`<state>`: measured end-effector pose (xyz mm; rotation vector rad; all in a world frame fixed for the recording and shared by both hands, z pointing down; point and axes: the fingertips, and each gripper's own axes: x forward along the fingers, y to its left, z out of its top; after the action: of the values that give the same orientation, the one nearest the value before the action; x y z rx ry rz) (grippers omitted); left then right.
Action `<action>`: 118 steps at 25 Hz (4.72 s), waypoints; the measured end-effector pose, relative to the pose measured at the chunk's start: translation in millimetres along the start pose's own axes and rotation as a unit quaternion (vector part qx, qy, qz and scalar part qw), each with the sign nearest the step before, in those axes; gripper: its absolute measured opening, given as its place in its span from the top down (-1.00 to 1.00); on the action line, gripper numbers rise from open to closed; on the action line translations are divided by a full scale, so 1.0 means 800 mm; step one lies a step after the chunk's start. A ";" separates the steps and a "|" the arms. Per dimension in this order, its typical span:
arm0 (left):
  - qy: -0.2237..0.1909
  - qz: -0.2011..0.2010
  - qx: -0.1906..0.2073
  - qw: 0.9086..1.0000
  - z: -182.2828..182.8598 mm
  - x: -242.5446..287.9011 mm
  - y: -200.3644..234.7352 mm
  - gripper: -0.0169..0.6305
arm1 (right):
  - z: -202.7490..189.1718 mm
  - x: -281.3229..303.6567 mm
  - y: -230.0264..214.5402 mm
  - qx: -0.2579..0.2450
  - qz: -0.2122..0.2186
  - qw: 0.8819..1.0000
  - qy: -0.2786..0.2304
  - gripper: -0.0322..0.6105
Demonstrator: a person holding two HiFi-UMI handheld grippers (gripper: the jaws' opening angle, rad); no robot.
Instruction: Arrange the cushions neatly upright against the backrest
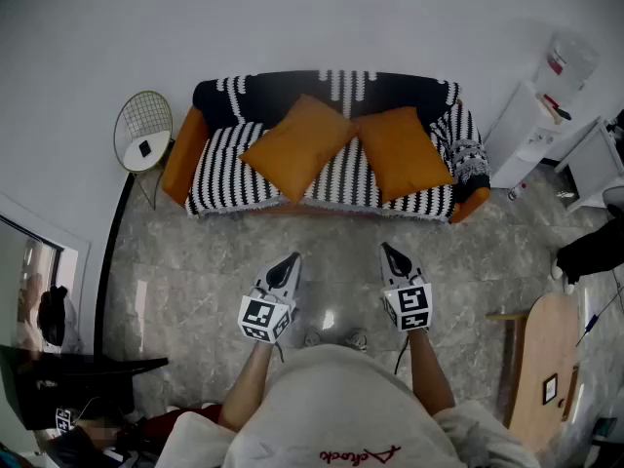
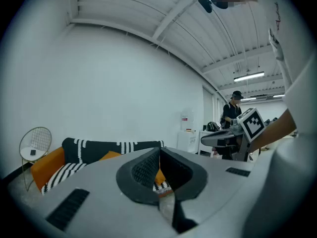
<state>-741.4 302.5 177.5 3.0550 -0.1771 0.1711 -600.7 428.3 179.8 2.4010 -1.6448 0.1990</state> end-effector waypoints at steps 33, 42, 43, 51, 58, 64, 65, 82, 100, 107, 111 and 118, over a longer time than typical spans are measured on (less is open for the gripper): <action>-0.001 0.003 0.004 1.000 0.006 0.099 -0.074 0.85 | -0.032 -0.030 -0.113 0.003 0.011 1.000 -0.008 0.81; -0.008 0.007 -0.006 1.000 0.004 0.129 -0.073 0.85 | -0.035 -0.016 -0.137 -0.004 0.016 1.000 -0.005 0.81; -0.008 0.006 -0.007 1.000 0.003 0.134 -0.073 0.86 | -0.036 -0.014 -0.140 -0.004 0.016 1.000 -0.005 0.81; -0.012 0.000 -0.004 1.000 0.010 0.166 -0.068 0.85 | -0.037 0.001 -0.164 -0.005 0.014 1.000 -0.003 0.81; -0.008 0.001 -0.004 1.000 0.002 0.190 -0.043 0.85 | -0.040 0.035 -0.172 -0.008 0.017 1.000 -0.002 0.81; -0.010 -0.002 -0.007 1.000 -0.002 0.224 -0.009 0.85 | -0.047 0.085 -0.187 -0.007 0.017 1.000 0.006 0.81; -0.010 -0.001 -0.008 1.000 -0.003 0.231 0.000 0.85 | -0.048 0.097 -0.189 -0.008 0.018 1.000 0.007 0.81; 0.011 0.009 -0.045 0.999 0.005 0.391 0.183 0.86 | -0.016 0.339 -0.244 -0.009 0.046 0.998 0.043 0.81; 0.000 0.056 -0.071 0.996 0.055 0.546 0.407 0.85 | 0.079 0.617 -0.311 -0.048 0.071 0.995 0.051 0.81; -0.010 0.069 -0.073 0.995 0.064 0.578 0.475 0.85 | 0.112 0.693 -0.303 -0.057 0.090 0.994 0.033 0.81; -0.004 0.067 -0.075 0.995 0.065 0.591 0.484 0.85 | 0.111 0.707 -0.305 -0.052 0.095 0.993 0.040 0.81; 0.014 0.094 -0.088 0.992 0.049 0.581 0.503 0.85 | 0.101 0.734 -0.293 -0.054 0.126 0.989 0.057 0.81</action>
<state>-326.2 -150.5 220.6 2.8562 -0.4529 0.1982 -170.7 -40.6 215.1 2.0601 -1.8512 0.2751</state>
